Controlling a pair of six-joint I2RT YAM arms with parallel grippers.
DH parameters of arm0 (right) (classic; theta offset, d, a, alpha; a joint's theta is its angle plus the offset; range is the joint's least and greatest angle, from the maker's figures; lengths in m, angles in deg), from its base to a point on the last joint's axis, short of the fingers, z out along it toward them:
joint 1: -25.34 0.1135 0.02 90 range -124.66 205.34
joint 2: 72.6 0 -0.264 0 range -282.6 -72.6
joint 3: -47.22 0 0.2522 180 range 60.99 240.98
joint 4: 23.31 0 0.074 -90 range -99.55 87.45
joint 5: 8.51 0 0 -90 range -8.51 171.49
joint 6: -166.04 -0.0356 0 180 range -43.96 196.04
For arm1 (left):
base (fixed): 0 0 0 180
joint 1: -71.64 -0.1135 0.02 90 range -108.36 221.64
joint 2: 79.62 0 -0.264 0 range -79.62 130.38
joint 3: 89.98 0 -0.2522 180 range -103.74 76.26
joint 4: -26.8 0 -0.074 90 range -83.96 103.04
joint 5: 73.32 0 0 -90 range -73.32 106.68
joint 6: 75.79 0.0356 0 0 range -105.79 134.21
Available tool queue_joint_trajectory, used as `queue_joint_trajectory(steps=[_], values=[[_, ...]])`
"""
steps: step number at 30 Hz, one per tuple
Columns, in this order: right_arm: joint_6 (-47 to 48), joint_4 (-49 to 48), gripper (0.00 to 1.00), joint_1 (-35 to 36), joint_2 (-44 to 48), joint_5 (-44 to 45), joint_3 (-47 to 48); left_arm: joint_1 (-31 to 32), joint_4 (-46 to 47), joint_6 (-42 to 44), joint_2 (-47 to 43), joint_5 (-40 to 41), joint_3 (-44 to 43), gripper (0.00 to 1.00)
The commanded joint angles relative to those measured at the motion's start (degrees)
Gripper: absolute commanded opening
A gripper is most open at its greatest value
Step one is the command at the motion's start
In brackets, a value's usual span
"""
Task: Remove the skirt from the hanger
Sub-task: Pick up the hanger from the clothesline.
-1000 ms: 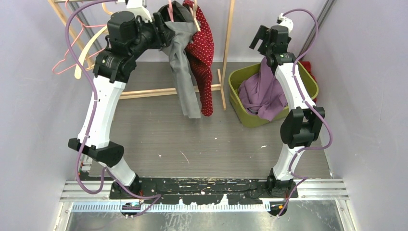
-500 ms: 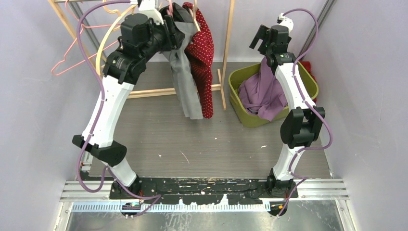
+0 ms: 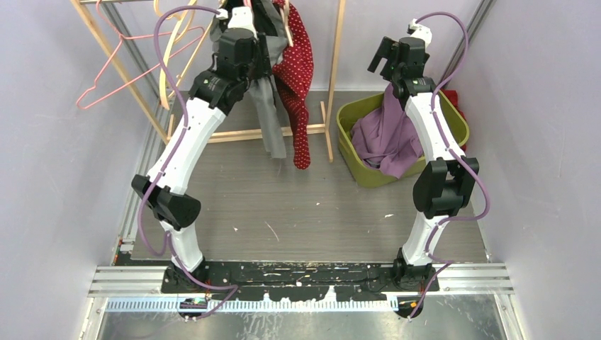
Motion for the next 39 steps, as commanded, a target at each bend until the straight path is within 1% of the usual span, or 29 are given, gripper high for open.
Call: queue_joint_trajectory(steps=[1,2,3,5,6,9,14,17,20,23,26,31,34,39], values=[[1.0,-3.3,1.0,-0.3,4.0,0.5,0.8,0.0,8.9,5.1,-0.4,4.8,4.1,0.56],[1.0,-3.3,1.0,-0.3,4.1,0.4,0.6,0.0,11.0,6.5,-0.7,5.4,5.4,0.54],[1.0,-3.4,1.0,-0.3,4.1,0.4,0.5,0.0,12.8,7.9,-1.1,5.8,6.4,0.46],[1.1,-3.4,1.0,-0.3,4.1,0.5,0.0,-0.1,15.7,10.3,-1.9,6.8,7.9,0.06],[1.1,-3.5,1.0,-0.4,4.1,0.5,0.0,0.0,16.7,11.3,-2.3,7.1,8.6,0.01],[1.0,-3.6,1.0,-0.5,3.7,0.4,0.0,0.0,20.4,14.3,-4.1,7.4,11.8,0.0],[0.0,-3.8,1.0,-0.4,3.0,-0.2,0.1,0.0,32.9,21.3,-9.1,10.4,21.6,0.0],[-0.2,-3.9,1.0,-0.4,2.4,-0.3,0.3,-0.1,42.4,25.8,-12.5,12.1,27.7,0.0],[-0.6,-3.8,1.0,-0.4,2.0,-0.4,0.3,-0.1,55.2,30.7,-16.0,12.8,34.8,0.0],[-0.6,-3.7,1.0,-0.4,1.6,-0.5,0.3,-0.3,63.7,34.5,-18.1,13.2,37.9,0.0],[-0.6,-3.4,1.0,-0.4,1.3,-0.5,0.6,-0.7,68.7,36.6,-18.4,12.5,38.6,0.0],[-0.4,-2.7,1.0,-0.4,0.7,-0.5,1.4,-2.4,72.1,36.6,-16.8,9.8,38.1,0.0],[-0.2,-2.5,1.0,-0.4,0.5,-0.5,1.5,-3.4,75.4,35.8,-16.0,8.7,40.1,0.0],[0.4,-2.0,1.0,-0.4,0.5,-0.2,1.4,-5.0,74.3,31.5,-17.4,8.0,45.3,0.0]])
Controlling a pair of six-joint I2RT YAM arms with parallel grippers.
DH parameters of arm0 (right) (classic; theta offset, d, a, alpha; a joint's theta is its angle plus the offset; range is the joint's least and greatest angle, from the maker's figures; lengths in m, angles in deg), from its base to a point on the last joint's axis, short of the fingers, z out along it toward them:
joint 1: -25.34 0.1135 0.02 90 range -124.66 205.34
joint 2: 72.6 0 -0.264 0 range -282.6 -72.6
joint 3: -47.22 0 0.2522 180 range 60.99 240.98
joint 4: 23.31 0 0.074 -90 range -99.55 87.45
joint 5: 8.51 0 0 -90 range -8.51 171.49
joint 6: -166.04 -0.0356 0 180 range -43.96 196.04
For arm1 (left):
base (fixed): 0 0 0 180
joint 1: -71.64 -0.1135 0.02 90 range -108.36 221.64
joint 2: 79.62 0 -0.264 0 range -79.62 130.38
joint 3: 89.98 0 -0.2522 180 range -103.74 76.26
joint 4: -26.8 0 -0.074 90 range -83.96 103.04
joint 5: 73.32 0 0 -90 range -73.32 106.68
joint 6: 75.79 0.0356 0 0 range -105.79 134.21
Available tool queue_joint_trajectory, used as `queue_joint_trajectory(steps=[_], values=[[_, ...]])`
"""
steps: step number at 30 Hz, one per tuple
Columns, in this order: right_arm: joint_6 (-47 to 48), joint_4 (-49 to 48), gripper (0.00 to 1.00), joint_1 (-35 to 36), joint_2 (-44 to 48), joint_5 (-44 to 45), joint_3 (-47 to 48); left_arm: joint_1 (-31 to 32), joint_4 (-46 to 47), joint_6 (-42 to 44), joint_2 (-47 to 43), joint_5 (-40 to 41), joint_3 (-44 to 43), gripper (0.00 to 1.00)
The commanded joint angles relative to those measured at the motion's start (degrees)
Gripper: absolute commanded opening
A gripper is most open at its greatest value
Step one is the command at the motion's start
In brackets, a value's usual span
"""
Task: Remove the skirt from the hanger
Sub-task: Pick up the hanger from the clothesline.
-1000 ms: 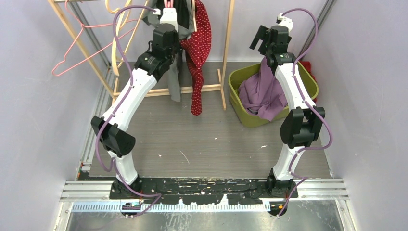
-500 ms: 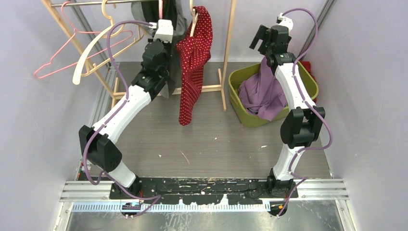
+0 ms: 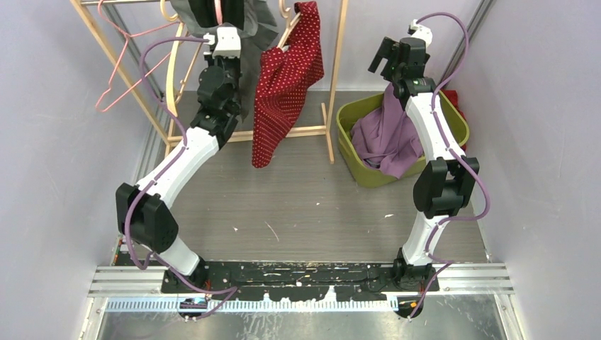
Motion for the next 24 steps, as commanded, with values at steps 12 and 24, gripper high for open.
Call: queue_joint_trajectory(steps=[12,24], values=[[2.0,-0.9,1.0,-0.2,2.5,0.5,-1.1,-1.5,-11.7,-3.8,-20.3,-9.6,16.1,0.0],[4.3,-2.2,0.97,3.3,13.3,-3.2,-11.7,-1.5,-52.9,-1.2,-44.6,-17.4,17.7,0.0]])
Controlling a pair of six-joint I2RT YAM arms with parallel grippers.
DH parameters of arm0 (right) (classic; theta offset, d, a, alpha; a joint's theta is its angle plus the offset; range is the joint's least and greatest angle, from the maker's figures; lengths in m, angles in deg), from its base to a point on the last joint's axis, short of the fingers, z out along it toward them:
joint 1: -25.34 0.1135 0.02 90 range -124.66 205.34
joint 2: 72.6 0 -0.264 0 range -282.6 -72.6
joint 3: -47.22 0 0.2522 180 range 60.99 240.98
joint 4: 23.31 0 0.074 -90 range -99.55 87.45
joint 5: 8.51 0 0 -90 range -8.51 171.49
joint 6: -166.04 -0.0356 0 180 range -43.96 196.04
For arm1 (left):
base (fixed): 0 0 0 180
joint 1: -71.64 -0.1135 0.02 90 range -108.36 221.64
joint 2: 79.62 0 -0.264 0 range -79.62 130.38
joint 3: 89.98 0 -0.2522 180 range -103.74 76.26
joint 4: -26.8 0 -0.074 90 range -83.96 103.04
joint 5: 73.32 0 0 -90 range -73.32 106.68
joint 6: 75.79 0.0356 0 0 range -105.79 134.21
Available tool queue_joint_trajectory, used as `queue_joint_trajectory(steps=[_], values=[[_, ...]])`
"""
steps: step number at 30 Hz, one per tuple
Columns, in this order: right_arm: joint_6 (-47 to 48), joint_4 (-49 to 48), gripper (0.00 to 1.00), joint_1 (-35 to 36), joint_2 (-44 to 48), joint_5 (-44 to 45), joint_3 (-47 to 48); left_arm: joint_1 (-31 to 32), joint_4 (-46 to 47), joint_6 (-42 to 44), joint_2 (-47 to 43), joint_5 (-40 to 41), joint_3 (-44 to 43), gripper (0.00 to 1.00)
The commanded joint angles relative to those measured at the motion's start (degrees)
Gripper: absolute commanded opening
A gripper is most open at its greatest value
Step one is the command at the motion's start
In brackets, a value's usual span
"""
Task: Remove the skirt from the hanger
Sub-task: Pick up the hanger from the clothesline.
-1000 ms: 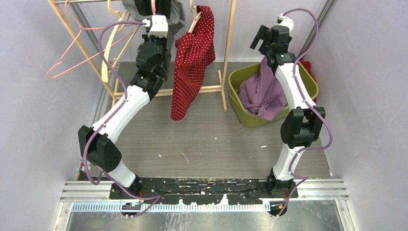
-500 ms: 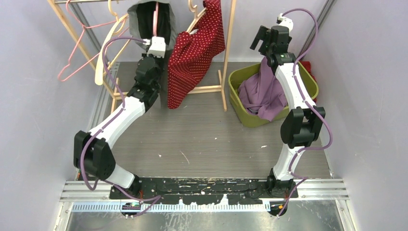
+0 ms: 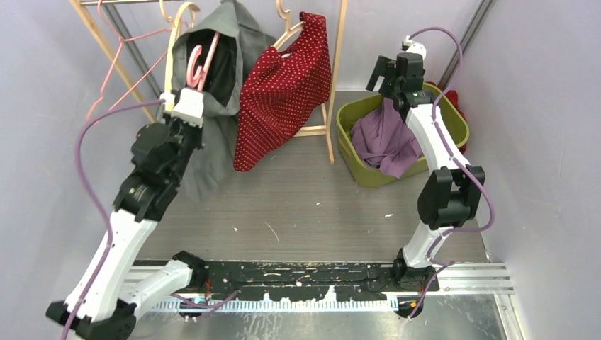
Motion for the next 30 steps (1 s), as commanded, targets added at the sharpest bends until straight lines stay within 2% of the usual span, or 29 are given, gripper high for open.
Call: queue_joint_trajectory(steps=[1,7,12,19,24,27,30], values=[[3.0,-3.4,0.97,3.9,9.8,-0.2,-3.0,-0.3,-14.4,0.5,-9.0,-4.1,-0.2,0.0],[10.0,1.0,0.98,13.2,16.5,3.0,-5.1,-0.2,-27.4,-1.2,-16.5,-11.8,-0.8,0.0],[13.3,7.9,0.97,20.0,22.4,-0.5,-6.0,-0.2,-40.0,-2.4,-18.7,-18.5,-4.3,0.0],[17.7,19.4,0.96,30.4,28.0,-0.3,-4.3,-0.2,-50.8,-2.3,-22.4,-21.4,-8.6,0.0],[18.4,25.7,0.93,40.3,27.0,0.1,0.3,-0.2,-57.5,-1.9,-21.7,-25.8,-12.2,0.0],[23.5,30.6,0.93,47.3,25.2,3.8,2.8,-0.1,-61.9,-0.8,-19.9,-31.1,-13.8,0.0],[28.4,36.7,0.94,51.2,24.4,5.0,6.7,1.3,-61.6,-1.4,-20.2,-34.7,-12.7,0.0]])
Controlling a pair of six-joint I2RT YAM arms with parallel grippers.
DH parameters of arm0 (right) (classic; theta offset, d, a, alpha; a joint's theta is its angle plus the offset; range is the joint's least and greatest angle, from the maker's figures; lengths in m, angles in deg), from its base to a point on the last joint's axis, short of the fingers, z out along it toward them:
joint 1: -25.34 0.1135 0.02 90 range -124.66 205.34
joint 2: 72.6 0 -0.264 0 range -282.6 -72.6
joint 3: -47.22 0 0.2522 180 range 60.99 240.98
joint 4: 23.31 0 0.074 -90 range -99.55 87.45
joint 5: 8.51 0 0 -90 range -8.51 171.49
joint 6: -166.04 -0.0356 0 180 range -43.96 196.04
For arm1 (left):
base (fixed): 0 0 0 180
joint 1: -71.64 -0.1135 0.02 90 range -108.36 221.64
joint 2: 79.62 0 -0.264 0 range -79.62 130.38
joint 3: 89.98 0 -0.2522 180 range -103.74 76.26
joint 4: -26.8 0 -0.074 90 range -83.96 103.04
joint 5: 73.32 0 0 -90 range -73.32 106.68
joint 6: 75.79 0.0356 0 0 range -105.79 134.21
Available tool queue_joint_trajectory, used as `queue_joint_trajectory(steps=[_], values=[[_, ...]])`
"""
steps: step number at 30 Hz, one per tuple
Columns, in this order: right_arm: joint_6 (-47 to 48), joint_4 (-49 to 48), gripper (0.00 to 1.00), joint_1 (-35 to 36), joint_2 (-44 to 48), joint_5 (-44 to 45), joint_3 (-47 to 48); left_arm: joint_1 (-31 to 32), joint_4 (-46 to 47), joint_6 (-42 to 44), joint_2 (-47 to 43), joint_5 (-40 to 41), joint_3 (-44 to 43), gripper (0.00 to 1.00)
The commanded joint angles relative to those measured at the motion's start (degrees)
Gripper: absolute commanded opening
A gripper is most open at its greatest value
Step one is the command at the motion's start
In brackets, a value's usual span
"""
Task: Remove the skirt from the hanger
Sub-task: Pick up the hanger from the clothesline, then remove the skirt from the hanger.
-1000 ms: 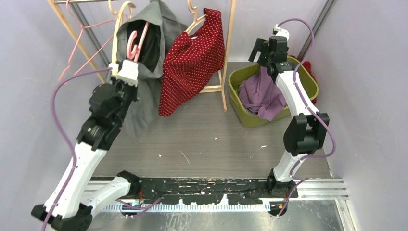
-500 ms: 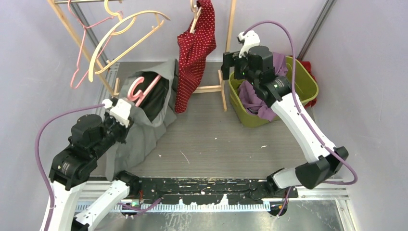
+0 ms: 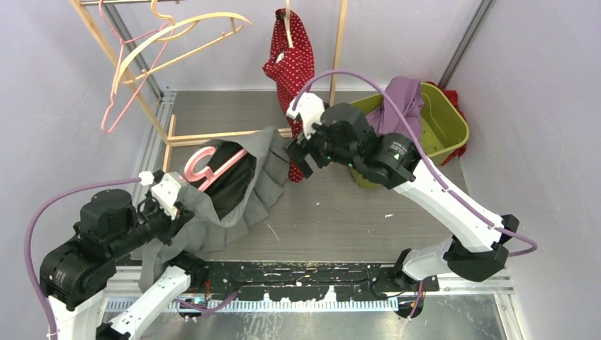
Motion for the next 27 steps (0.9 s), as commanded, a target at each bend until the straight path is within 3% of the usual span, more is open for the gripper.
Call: queue_joint_trajectory(steps=[1,7,16,27], values=[[7.7,9.6,0.94,4.5,-0.4,2.6,7.6,1.0,1.1,0.3,0.7,-8.8,-0.8,0.0],[11.0,12.6,0.94,4.7,0.1,1.6,11.5,1.6,0.1,1.5,0.5,-13.1,0.7,0.0],[16.6,21.1,0.93,9.0,-8.4,-3.0,22.6,2.9,1.4,1.8,1.1,-17.1,0.8,0.0],[18.5,19.5,0.93,12.6,-12.9,-7.9,22.1,5.9,2.3,2.7,3.5,-17.3,-2.1,0.0]])
